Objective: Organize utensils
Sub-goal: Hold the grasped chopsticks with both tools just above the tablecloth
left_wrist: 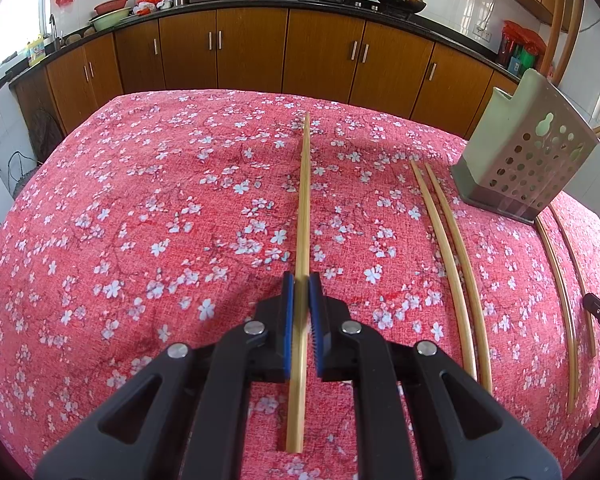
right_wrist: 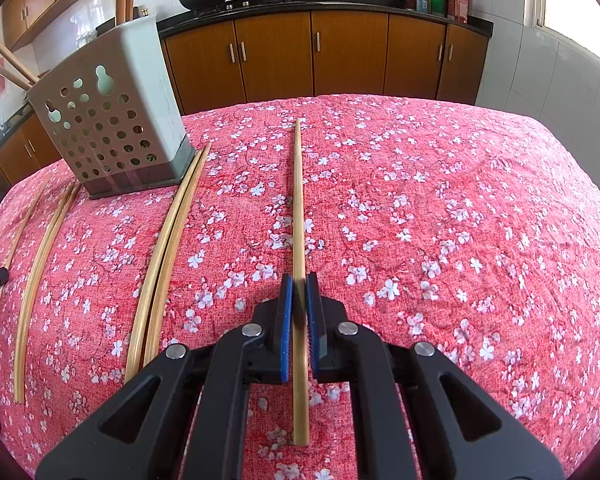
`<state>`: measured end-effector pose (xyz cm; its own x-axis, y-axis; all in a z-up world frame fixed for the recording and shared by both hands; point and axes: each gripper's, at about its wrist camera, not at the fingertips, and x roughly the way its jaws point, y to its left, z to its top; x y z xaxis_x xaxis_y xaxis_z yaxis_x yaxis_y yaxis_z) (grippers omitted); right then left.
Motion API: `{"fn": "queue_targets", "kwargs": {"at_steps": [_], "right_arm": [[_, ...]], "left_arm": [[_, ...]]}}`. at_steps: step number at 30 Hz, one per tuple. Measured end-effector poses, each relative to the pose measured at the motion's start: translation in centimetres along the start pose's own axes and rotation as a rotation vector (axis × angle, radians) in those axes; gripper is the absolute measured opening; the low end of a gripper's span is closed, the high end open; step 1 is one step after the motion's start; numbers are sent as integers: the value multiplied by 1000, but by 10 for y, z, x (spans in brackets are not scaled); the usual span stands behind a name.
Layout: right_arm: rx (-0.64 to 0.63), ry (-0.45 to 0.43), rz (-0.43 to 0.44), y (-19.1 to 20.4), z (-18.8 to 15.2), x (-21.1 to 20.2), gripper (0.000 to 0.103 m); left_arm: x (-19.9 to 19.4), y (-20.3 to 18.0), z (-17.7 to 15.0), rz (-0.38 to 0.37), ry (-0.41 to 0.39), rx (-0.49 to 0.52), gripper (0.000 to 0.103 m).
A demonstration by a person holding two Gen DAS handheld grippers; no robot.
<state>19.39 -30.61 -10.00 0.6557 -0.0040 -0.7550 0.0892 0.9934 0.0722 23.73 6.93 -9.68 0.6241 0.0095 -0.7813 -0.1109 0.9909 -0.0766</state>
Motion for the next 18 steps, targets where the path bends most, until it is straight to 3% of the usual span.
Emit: {"fn": "queue_targets", "kwargs": {"at_steps": [18], "right_arm": [[1,5,-5,0,0,0,8]], "left_arm": [[0,1,0,-8,-1,-6,11]]}}
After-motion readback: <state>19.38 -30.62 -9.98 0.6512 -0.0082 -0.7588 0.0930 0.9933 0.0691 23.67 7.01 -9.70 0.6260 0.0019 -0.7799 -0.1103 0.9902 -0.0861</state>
